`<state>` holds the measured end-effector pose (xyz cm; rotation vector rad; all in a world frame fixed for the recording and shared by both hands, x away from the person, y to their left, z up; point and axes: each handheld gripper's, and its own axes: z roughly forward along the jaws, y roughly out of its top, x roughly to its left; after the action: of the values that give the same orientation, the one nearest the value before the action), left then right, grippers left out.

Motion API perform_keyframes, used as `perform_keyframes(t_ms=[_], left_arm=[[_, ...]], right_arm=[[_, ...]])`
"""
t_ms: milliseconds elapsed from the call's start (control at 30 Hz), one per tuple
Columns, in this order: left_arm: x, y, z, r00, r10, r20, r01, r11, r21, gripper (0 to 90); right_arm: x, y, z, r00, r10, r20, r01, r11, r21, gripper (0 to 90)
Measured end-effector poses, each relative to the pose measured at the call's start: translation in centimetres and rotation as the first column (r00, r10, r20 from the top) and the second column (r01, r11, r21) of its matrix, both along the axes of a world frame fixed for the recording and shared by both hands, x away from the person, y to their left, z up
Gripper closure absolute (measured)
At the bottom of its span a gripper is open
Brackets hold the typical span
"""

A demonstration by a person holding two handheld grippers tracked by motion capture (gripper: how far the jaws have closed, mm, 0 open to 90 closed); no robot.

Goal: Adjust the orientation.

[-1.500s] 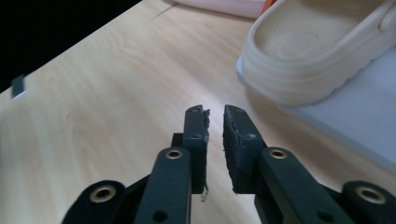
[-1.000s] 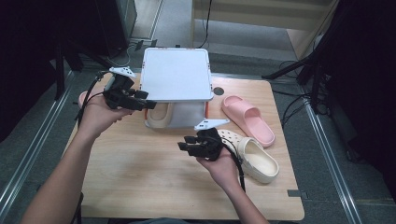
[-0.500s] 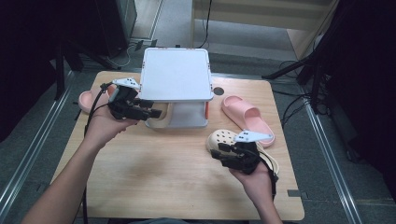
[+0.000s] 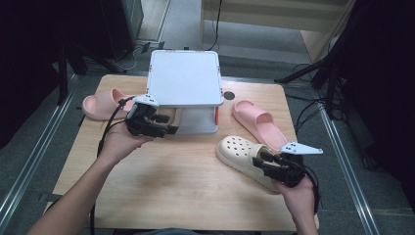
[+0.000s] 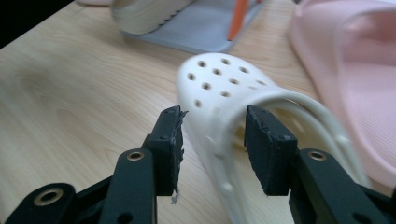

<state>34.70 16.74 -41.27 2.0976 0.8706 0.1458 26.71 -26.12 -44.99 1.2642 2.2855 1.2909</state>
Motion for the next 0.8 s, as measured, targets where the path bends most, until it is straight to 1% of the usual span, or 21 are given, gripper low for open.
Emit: perform_keyframes(t_ms=[100,133,167,233,300,367,400,433,500,600,700,733,800], left_arm=[[-0.1,-0.2,-0.8,0.9999,-0.011,-0.002,0.011,0.9999,0.012,42.6],[-0.2,-0.3,-1.1,0.9999,-0.010,0.003,0.010,0.9998,0.020,42.9],[-0.1,-0.4,-1.3,0.9999,-0.012,-0.001,0.012,0.9995,0.029,43.2],[-0.1,-0.6,-1.7,0.9998,-0.013,-0.013,0.013,0.9995,0.027,43.4],[0.0,-0.7,-1.9,0.9998,-0.017,-0.014,0.017,0.9995,0.025,43.7],[0.0,-0.9,-2.2,0.9998,-0.020,-0.009,0.020,0.9994,0.027,45.0],[0.1,-0.9,-2.3,0.9997,-0.024,-0.010,0.024,0.9995,0.018,47.8],[0.1,-0.9,-2.4,0.9993,-0.031,-0.019,0.031,0.9995,0.004,51.1],[0.2,-0.9,-2.5,0.9986,-0.036,-0.039,0.035,0.9993,-0.012,53.7],[0.2,-0.9,-2.6,0.9986,-0.036,-0.039,0.036,0.9993,-0.010,57.3],[0.3,-0.8,-2.6,0.9981,-0.042,-0.046,0.042,0.9991,-0.006,59.2],[0.3,-0.8,-2.7,0.9978,-0.044,-0.051,0.044,0.9990,-0.004,59.9],[0.3,-0.8,-2.7,0.9972,-0.053,-0.053,0.052,0.9986,-0.004,62.5]], right_arm=[[-0.1,-1.1,-0.1,0.9998,-0.016,-0.008,0.017,0.999,0.028,58.0],[-0.2,-1.4,-0.3,0.9996,-0.021,-0.020,0.022,0.999,0.029,57.9],[-0.2,-1.5,-0.4,0.9995,-0.025,-0.022,0.025,0.999,0.020,57.8],[-0.1,-1.7,-0.6,0.9995,-0.016,-0.027,0.016,1.000,0.006,56.9],[0.1,-1.6,-0.9,0.9988,-0.004,-0.049,0.005,1.000,0.016,56.6],[0.5,-1.1,-1.4,0.9979,0.012,-0.064,-0.011,1.000,0.019,56.6],[0.7,-0.7,-1.6,0.9980,0.012,-0.061,-0.012,1.000,0.000,56.6],[0.8,-0.2,-1.7,0.9983,0.015,-0.056,-0.016,1.000,-0.019,56.8],[1.1,0.5,-2.0,0.9972,0.027,-0.069,-0.029,0.999,-0.029,57.1],[1.8,1.4,-2.8,0.9932,0.054,-0.103,-0.059,0.997,-0.046,58.1],[2.5,2.1,-3.4,0.9885,0.080,-0.128,-0.087,0.995,-0.049,59.7],[2.7,2.3,-3.6,0.9879,0.082,-0.132,-0.090,0.994,-0.059,61.3],[3.2,2.5,-4.0,0.9850,0.088,-0.148,-0.099,0.993,-0.066,67.3]])
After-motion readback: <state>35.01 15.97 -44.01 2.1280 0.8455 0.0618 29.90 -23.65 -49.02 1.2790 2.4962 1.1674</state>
